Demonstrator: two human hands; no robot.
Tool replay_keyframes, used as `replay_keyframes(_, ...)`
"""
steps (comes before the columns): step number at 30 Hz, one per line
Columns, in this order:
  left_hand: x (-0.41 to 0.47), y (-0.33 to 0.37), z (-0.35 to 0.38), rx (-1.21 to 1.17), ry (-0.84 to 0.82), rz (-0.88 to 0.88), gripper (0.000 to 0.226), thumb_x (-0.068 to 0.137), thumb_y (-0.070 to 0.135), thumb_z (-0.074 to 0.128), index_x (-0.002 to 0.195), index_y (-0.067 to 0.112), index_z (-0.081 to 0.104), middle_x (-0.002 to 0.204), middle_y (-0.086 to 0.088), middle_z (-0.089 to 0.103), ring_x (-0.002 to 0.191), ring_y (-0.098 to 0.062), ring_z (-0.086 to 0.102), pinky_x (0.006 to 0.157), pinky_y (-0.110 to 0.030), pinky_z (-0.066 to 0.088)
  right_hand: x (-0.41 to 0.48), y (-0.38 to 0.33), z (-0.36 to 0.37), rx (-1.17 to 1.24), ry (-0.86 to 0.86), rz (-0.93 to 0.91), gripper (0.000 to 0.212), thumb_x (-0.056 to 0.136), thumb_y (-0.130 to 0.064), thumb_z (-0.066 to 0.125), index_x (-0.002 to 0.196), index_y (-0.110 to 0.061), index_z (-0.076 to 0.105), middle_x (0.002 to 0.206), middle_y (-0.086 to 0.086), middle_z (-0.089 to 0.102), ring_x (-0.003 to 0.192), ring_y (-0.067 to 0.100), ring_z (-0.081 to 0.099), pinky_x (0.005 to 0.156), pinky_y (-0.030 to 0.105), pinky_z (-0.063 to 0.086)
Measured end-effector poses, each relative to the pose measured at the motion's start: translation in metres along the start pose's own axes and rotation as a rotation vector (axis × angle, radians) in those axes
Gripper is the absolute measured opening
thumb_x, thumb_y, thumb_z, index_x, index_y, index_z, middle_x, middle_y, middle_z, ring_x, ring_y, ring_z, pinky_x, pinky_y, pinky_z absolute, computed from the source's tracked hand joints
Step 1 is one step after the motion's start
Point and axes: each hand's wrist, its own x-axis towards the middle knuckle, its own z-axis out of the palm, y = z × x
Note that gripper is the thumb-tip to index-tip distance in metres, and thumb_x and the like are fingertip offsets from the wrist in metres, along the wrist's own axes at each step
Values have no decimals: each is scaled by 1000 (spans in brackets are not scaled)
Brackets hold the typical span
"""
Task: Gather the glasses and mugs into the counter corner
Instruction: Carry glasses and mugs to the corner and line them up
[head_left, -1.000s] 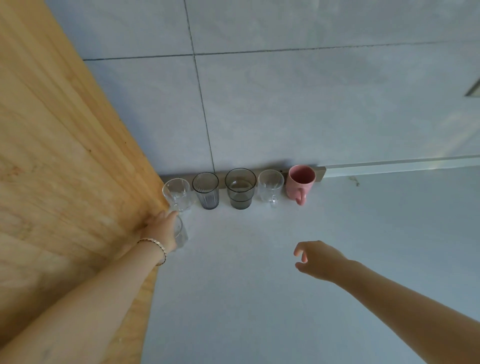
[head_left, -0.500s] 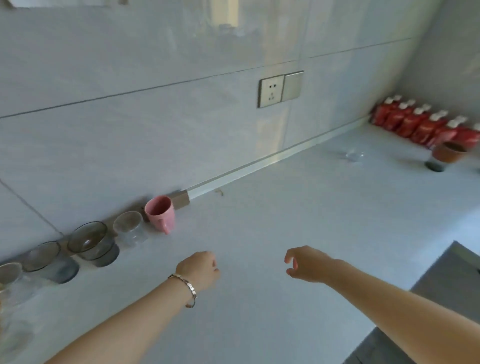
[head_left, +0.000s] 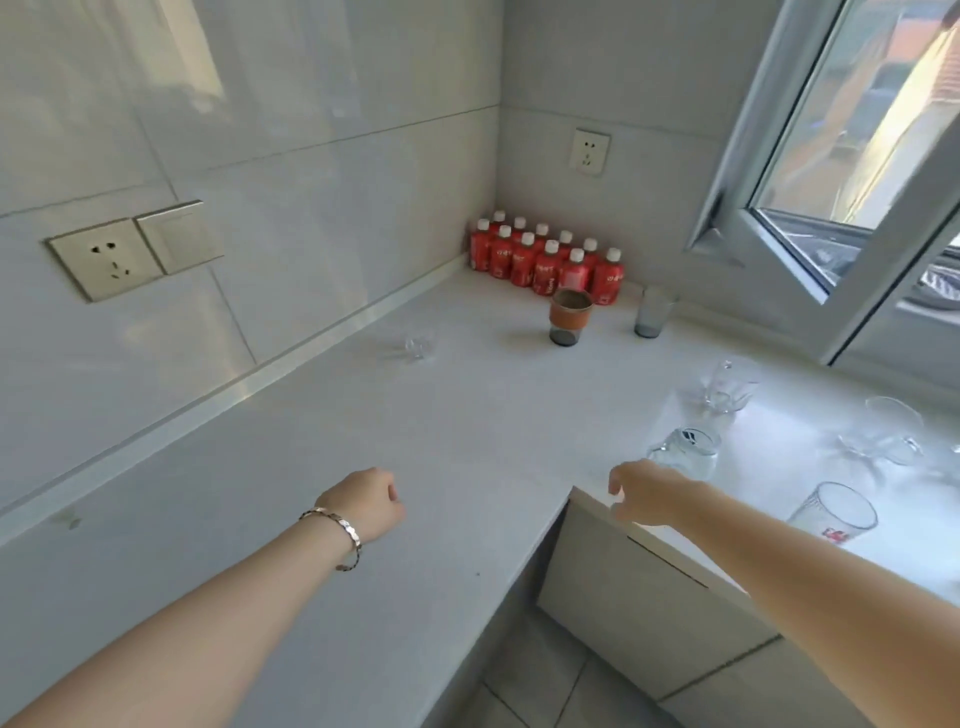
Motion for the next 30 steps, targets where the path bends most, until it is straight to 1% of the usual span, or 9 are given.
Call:
replay_keyframes(4,36,42,1,18,-10,8,4,84,21,50,83,23,53,110,-2,66,93,-22,59,86,-28,48,37,47,-22,42,19,-8,37,91,-28,50,127,-18,51,130,6,55,121,26,52,78,25,36)
replay_keyframes(7,73,62,3,29,-21,0,3,85,22,50,84,24,52,112,-2,65,88,-20,55,86,-28,48,77,66,-37,72,36,-3,36,90,-28,51,125,-18,52,128,5,55,119,26,52,80,28,39)
replay_keyframes(14,181,87,-3,27,-51,-32,4,87,23,49,88,25,53,117,-2,63,107,-22,60,88,-28,46,187,71,-89,100,98,12,41,90,-30,52,129,-18,48,130,6,53,118,26,53,91,33,45)
replay_keyframes(20,258,97,-20,-23,-55,-67,8,86,22,51,79,25,49,113,-3,66,106,-22,61,87,-29,47,281,62,-149,208,211,80,67,83,-39,63,137,-11,35,135,13,42,122,30,46,94,39,46)
replay_keyframes(23,278,95,-22,-13,-68,-81,10,85,25,51,77,28,47,111,-2,66,104,-22,61,86,-29,47,322,59,-175,238,248,110,75,76,-48,65,137,-15,35,131,10,43,122,28,45,88,39,47)
replay_keyframes(25,287,91,-25,-19,-64,-109,8,85,27,51,78,28,46,106,-1,65,95,-21,59,84,-29,47,347,56,-187,224,239,127,84,72,-56,67,138,-15,35,129,9,44,121,28,46,89,40,47)
replay_keyframes(27,298,85,-26,-31,-56,-156,9,85,27,51,78,28,46,96,1,60,86,-20,53,82,-29,48,375,52,-193,218,191,121,98,68,-58,71,143,-14,26,134,9,42,124,29,44,93,43,46)
replay_keyframes(29,301,80,-28,-51,-47,-205,2,86,27,51,84,27,51,97,2,60,89,-20,56,83,-29,48,394,48,-191,214,137,94,109,66,-56,74,148,-16,14,138,10,36,127,32,41,95,45,46)
replay_keyframes(30,301,79,-28,-65,-44,-239,7,86,27,51,91,25,55,102,1,62,94,-21,59,84,-29,48,401,46,-188,203,124,85,111,67,-53,75,149,-17,9,140,11,34,127,34,40,95,45,46)
